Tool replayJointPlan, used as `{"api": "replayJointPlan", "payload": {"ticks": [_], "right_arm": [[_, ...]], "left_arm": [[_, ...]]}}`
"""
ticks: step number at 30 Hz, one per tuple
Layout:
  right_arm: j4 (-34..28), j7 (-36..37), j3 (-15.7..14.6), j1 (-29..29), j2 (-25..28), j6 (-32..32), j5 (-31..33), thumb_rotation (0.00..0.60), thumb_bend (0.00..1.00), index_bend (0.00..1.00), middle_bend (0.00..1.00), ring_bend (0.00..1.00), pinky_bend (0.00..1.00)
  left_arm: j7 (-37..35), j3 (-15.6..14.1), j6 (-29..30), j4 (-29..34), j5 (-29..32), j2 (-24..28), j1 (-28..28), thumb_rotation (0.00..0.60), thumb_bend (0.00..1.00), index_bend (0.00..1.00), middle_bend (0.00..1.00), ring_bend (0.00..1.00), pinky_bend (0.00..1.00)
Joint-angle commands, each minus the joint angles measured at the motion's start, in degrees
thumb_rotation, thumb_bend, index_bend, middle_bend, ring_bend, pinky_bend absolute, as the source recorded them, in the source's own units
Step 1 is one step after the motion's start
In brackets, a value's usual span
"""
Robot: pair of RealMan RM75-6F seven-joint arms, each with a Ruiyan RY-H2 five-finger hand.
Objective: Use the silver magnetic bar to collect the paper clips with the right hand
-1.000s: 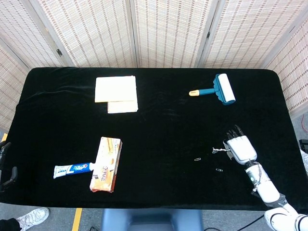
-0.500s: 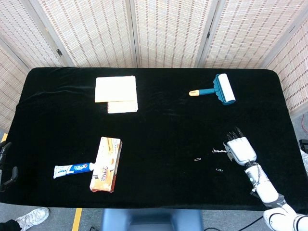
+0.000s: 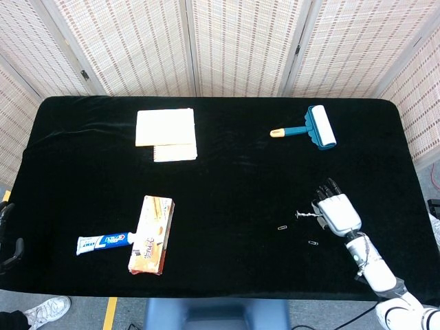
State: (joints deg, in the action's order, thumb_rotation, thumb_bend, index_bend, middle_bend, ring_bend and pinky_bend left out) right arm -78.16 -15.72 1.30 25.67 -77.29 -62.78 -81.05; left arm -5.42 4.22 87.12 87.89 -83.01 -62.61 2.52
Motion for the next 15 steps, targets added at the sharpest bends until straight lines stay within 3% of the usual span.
{"api": "replayJointPlan", "payload": {"ticks": [1,15], "right_arm": [[-1.5,-0.9,0.1,0.1,0.4,-0.5,-0.7,0.6,0.47,1.0,0.29,0.16,0.0],[-3.8,-5.5,-0.5,2.4,-2.1,3.4,-1.1,0.6,0.47,1.0,0.29,0.16,0.0]], "left_arm": [[-0.3,0.0,0.3,0.0,-0.2,0.1,-0.1,0.6,0.57,0.0,0.08,0.09,0.06],[-1.6,-0.1,1.1,-0.2,-0.8,0.5,-0.5,0.6,0.57,0.0,0.08,0.09,0.06]]}}
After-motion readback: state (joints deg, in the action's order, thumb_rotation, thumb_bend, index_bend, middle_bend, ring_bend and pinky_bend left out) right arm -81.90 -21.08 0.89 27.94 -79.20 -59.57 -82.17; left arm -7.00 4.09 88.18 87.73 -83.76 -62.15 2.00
